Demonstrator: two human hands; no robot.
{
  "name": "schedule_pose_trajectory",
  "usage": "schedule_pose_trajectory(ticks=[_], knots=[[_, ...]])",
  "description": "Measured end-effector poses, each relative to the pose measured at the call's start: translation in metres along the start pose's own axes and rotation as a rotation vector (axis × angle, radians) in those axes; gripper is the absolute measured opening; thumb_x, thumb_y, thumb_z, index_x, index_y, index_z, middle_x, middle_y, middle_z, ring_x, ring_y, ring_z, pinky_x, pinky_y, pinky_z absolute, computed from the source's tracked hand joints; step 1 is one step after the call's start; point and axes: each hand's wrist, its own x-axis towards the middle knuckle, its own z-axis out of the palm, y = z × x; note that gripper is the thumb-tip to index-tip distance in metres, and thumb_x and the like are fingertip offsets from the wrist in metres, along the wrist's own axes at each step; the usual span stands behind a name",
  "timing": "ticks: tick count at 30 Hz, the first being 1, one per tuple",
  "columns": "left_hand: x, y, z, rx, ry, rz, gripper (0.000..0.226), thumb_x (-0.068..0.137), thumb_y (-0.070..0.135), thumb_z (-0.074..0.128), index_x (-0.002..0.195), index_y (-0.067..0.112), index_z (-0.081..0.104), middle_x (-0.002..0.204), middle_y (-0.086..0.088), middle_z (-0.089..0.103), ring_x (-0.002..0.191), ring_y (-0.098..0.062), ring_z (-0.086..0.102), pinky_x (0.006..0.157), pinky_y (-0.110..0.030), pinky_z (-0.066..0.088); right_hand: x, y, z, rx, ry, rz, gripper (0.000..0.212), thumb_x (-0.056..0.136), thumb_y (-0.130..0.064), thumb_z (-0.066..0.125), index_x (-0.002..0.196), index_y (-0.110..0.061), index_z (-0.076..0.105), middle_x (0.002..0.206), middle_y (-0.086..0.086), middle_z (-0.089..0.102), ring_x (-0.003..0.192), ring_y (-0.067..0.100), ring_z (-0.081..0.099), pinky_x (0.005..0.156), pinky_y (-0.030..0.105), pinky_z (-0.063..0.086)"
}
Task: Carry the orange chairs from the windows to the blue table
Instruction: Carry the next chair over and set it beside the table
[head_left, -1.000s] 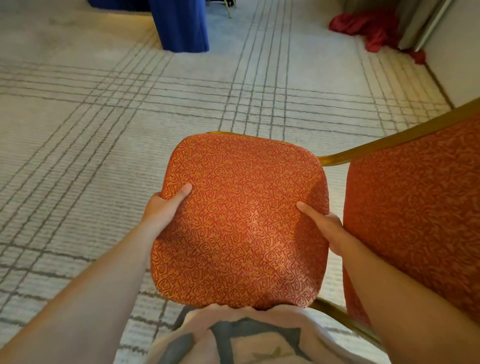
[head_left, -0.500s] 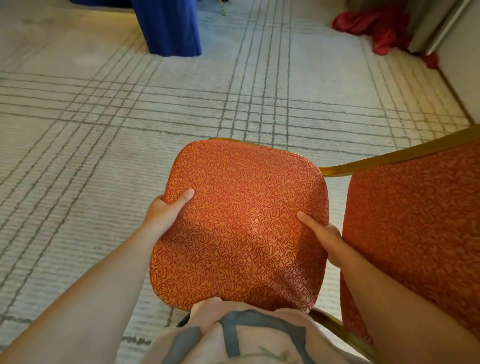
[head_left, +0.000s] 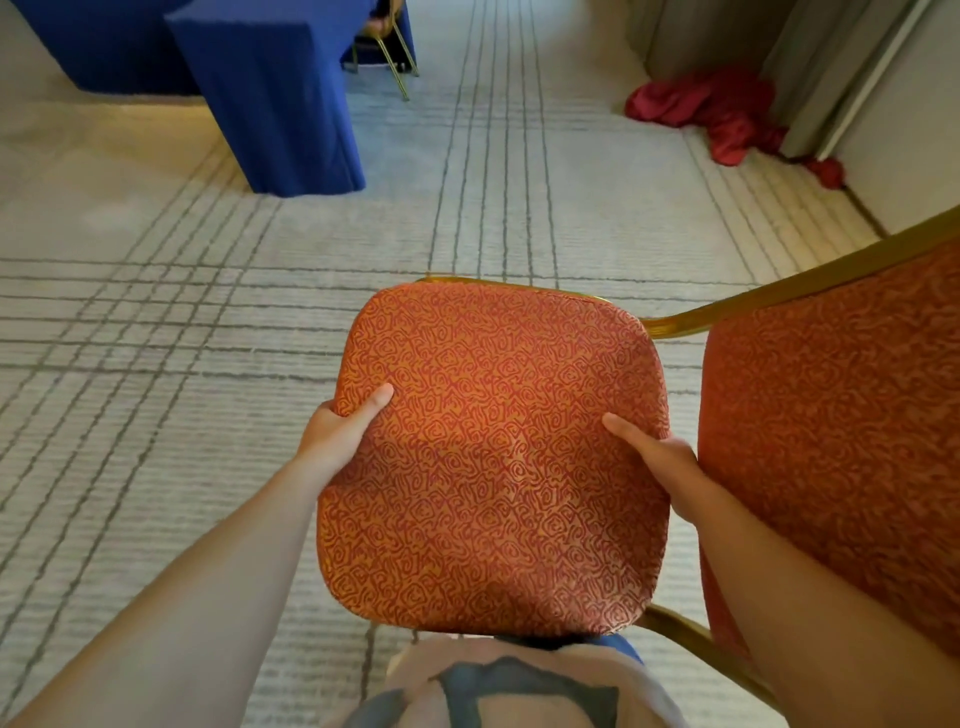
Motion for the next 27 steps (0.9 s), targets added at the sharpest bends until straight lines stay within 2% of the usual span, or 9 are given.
schedule_pose_trajectory(ticks=[5,8,11,15,17,20,24,27], knots=[[0.115,0.072,0.039,-0.026,0.035,0.014,0.079,0.061,0.075,0.069,0.112,0.015,0.067,0.107,-0.005,0.068,0.089,-0.019,0.06,0.082,-0.03,0.044,0.119,-0.093,0.021,-0.035,-0.017,0.011,0.095,0.055,-0.059,0.086,0.132,-0.012,0.056,0.1,-0.002,0.064,0.081,0.014,0.059,0.067,0.028,0.046],[0.173,0.123,0.056,-0.041,0.03,0.004,0.083,0.052,0.08,0.07,0.107,0.017,0.068,0.104,-0.002,0.068,0.093,-0.019,0.062,0.083,-0.03,0.046,0.179,-0.157,0.03,-0.041,-0.042,0.01,0.094,0.053,-0.059,0.086,0.131,-0.015,0.057,0.091,-0.008,0.064,0.078,0.01,0.059,0.059,0.025,0.044],[0.223,0.159,0.071,-0.037,0.058,-0.027,0.088,0.049,0.081,0.068,0.109,0.017,0.068,0.104,-0.002,0.068,0.097,-0.022,0.063,0.089,-0.035,0.049,0.233,-0.203,0.042,-0.037,-0.071,0.013,0.094,0.051,-0.057,0.086,0.13,-0.016,0.058,0.09,-0.008,0.065,0.082,0.011,0.062,0.061,0.025,0.046],[0.287,0.202,0.076,-0.018,0.066,-0.037,0.067,0.052,0.081,0.069,0.089,0.025,0.068,0.089,0.005,0.067,0.079,-0.011,0.062,0.073,-0.027,0.044,0.293,-0.244,0.07,-0.032,-0.114,0.047,0.1,0.047,-0.059,0.084,0.132,-0.014,0.057,0.102,-0.001,0.067,0.089,0.019,0.063,0.07,0.031,0.05],[0.322,0.219,0.078,-0.02,0.068,-0.04,0.072,0.045,0.084,0.067,0.086,0.024,0.069,0.083,0.01,0.068,0.077,-0.008,0.063,0.067,-0.024,0.045,0.324,-0.261,0.085,-0.02,-0.101,0.058,0.103,0.045,-0.059,0.084,0.133,-0.013,0.056,0.113,0.005,0.068,0.097,0.025,0.064,0.081,0.036,0.051],[0.381,0.247,0.084,-0.015,0.062,-0.045,0.073,0.039,0.087,0.064,0.079,0.026,0.068,0.077,0.017,0.067,0.074,-0.003,0.062,0.059,-0.02,0.044,0.376,-0.294,0.111,0.004,-0.098,0.078,0.106,0.042,-0.059,0.085,0.131,-0.01,0.057,0.113,0.008,0.069,0.097,0.027,0.066,0.086,0.039,0.053],[0.481,0.292,0.091,-0.011,0.028,-0.028,0.074,0.039,0.087,0.065,0.084,0.028,0.069,0.082,0.014,0.069,0.079,-0.007,0.064,0.068,-0.025,0.047,0.452,-0.351,0.15,0.021,-0.085,0.079,0.108,0.037,-0.061,0.087,0.13,-0.011,0.06,0.116,0.011,0.069,0.103,0.031,0.066,0.097,0.047,0.052],[0.559,0.338,0.091,-0.014,0.021,0.019,0.08,0.042,0.086,0.064,0.095,0.026,0.07,0.088,0.01,0.07,0.081,-0.009,0.064,0.073,-0.028,0.048,0.506,-0.413,0.182,0.037,-0.072,0.034,0.101,0.036,-0.061,0.087,0.122,-0.015,0.064,0.107,0.006,0.072,0.095,0.026,0.069,0.086,0.038,0.056]])
